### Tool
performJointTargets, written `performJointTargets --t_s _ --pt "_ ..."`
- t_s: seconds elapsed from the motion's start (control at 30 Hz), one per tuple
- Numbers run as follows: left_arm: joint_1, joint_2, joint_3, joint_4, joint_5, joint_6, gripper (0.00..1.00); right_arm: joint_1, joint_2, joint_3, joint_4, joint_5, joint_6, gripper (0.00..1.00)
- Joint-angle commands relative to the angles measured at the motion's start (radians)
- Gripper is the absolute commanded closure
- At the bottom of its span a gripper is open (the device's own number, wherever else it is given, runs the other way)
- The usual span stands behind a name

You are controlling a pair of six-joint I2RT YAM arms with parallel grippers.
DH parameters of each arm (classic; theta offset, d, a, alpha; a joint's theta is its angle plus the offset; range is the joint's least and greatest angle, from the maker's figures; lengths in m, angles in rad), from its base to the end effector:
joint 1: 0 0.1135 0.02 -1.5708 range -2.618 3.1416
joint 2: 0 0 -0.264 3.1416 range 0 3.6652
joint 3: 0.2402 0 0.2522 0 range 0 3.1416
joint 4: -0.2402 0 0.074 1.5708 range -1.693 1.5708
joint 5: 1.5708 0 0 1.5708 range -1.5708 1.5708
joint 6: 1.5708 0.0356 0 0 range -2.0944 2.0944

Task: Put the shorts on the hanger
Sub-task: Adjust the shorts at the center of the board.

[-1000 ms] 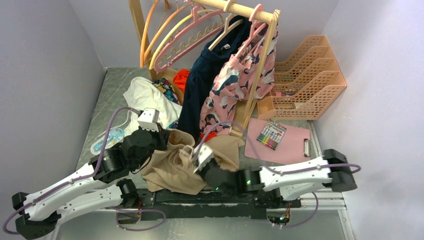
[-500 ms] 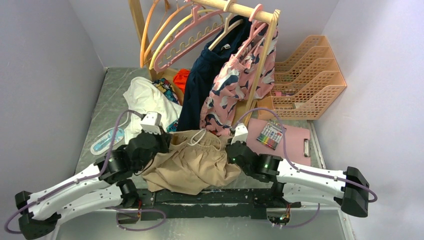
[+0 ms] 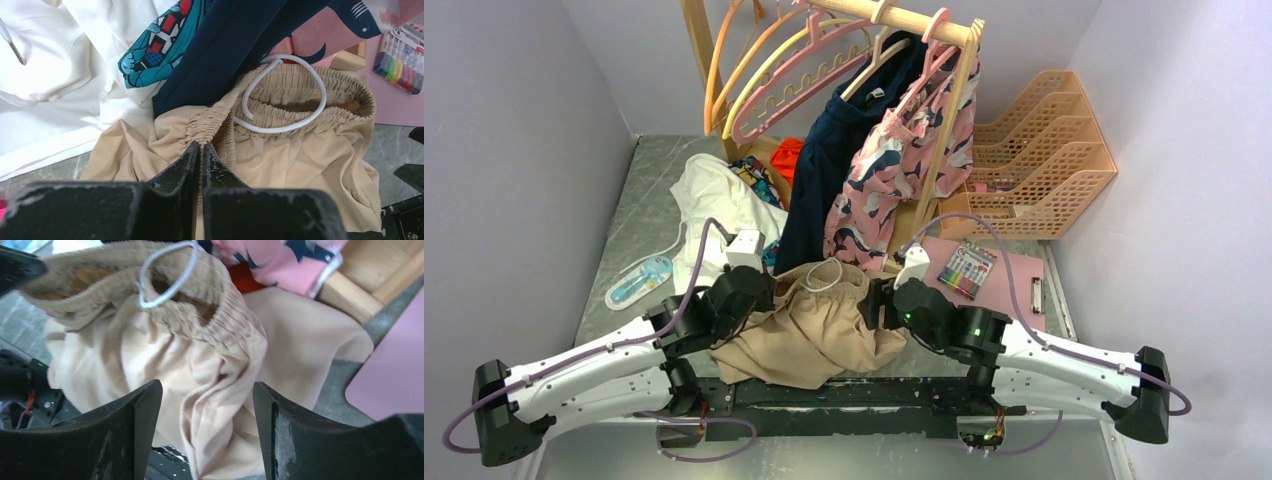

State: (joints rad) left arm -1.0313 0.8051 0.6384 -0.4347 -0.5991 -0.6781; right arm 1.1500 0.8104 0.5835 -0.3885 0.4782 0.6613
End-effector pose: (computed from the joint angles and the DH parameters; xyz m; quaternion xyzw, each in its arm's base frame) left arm 0.1065 -0.1388 0.2638 0.0132 0.8564 -0.1644 0.4892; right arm 0.0870 0.1544 0.2472 -0.1031 0.8635 0.2216 0.4411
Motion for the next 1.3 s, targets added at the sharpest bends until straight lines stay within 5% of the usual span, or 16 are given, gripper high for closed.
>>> performJointTargets --t_s 0.0,0.2,0.53,0.77,0.97,1.07,1.17,1.27 --pt "-0.006 0.004 0.016 0.054 -0.006 -0.004 0.93 -0.005 0.028 0.086 0.002 -0.039 -0.035 0.27" --pt "-0.006 0.014 0.024 0.061 0.003 0.001 0.93 -0.010 0.160 0.149 0.077 0.163 0.006 0.26" --pt "-0.006 -0.023 0.017 0.064 0.005 0.011 0.93 -0.182 0.325 0.127 0.191 0.037 0.014 0.32" --pt "-0.006 -0.029 0.013 0.068 0.000 0.019 0.93 -0.193 0.340 0.113 0.195 -0.029 0.002 0.56" --pt "-0.006 -0.029 0.008 0.088 0.009 0.030 0.93 -0.194 0.352 0.081 0.159 -0.082 0.009 0.62" --pt "-0.006 -0.035 0.008 0.081 0.008 0.028 0.93 -0.194 0.323 0.045 0.157 -0.089 0.014 0.74" --pt "-0.005 -0.048 0.008 0.075 0.003 0.027 0.93 -0.194 0.274 0.019 0.177 -0.104 -0.007 0.97" --pt "-0.005 -0.067 0.038 0.056 -0.002 0.038 0.93 -0.194 0.169 0.032 0.217 -0.130 -0.080 1.00"
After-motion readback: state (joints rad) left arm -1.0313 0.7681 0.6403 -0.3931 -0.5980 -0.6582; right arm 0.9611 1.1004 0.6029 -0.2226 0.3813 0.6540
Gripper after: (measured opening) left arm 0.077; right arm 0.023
